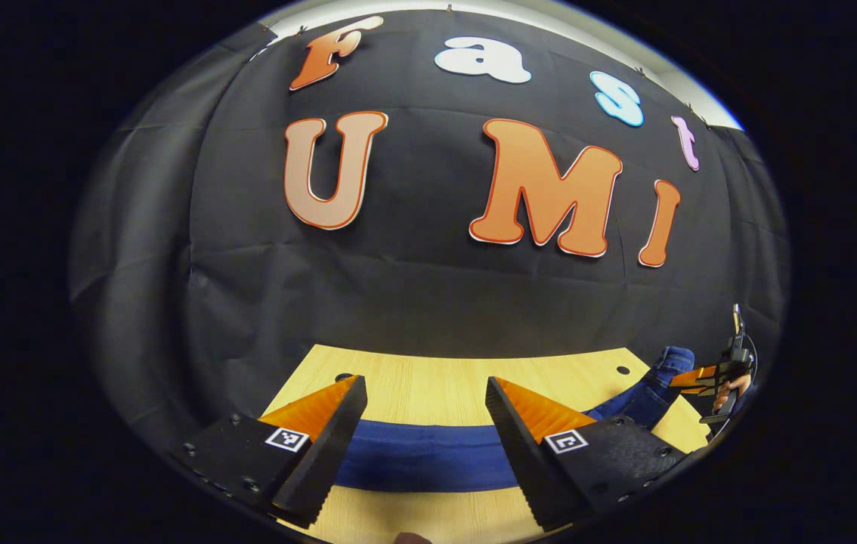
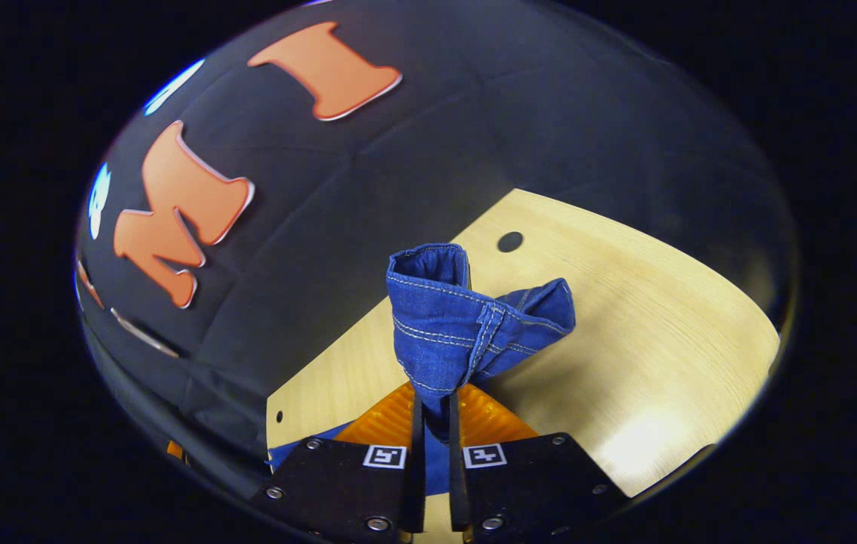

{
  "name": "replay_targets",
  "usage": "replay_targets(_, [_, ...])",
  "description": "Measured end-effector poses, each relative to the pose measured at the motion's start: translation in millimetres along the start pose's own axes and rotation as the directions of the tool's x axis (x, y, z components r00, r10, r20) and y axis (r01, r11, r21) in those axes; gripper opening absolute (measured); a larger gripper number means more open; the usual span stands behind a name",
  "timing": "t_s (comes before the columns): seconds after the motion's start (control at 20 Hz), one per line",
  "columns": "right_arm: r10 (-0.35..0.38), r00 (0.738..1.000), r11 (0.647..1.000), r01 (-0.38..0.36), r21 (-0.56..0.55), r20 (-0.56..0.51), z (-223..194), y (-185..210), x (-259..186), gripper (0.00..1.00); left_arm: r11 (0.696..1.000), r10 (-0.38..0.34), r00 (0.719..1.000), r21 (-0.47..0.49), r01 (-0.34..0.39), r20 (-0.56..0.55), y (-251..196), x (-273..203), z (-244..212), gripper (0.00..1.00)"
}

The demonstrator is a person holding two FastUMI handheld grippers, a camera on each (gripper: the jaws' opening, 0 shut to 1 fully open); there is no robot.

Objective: Grasp the waist and the cuffs of the jeans and fold them to make the two legs overlap; first hold the waist and fold one-third of the jeans toward the cuffs, then hold the cuffs and fold the remaining one-third in the same direction to finish folding.

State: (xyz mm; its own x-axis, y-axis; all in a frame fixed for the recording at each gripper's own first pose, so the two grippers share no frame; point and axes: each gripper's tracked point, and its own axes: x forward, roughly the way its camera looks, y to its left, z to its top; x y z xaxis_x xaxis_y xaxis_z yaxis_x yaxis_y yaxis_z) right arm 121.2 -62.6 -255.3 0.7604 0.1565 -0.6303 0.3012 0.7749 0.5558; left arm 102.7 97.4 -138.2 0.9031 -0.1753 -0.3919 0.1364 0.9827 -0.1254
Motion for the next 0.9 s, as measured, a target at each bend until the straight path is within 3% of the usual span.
replay_targets(0.15, [0.061, 0.998, 0.996, -0.063, -0.066, -0.034, -15, 39, -3, 0.13, 1.000, 0.005, 1.000, -0.016, -0.005, -0.004, 10, -4, -3, 0.97])
replay_targets(0.55, [0.127, 0.983, 0.950, -0.160, -0.270, -0.134, -70, 121, 12, 0.13, 0.998, 0.053, 0.998, -0.044, -0.054, -0.019, 49, -16, -14, 0.97])
replay_targets(0.65, [0.131, 0.979, 0.932, -0.175, -0.319, -0.154, -83, 136, 19, 0.13, 0.996, 0.070, 0.997, -0.051, -0.071, -0.022, 60, -19, -18, 0.97])
replay_targets(0.75, [0.093, 0.985, 0.908, -0.144, -0.393, -0.146, -103, 150, 29, 0.13, 0.994, 0.089, 0.996, -0.055, -0.091, -0.030, 72, -22, -19, 0.97])
replay_targets(0.9, [0.039, 0.987, 0.847, -0.116, -0.519, -0.157, -136, 166, 44, 0.13, 0.990, 0.118, 0.992, -0.067, -0.121, -0.049, 90, -26, -31, 0.97])
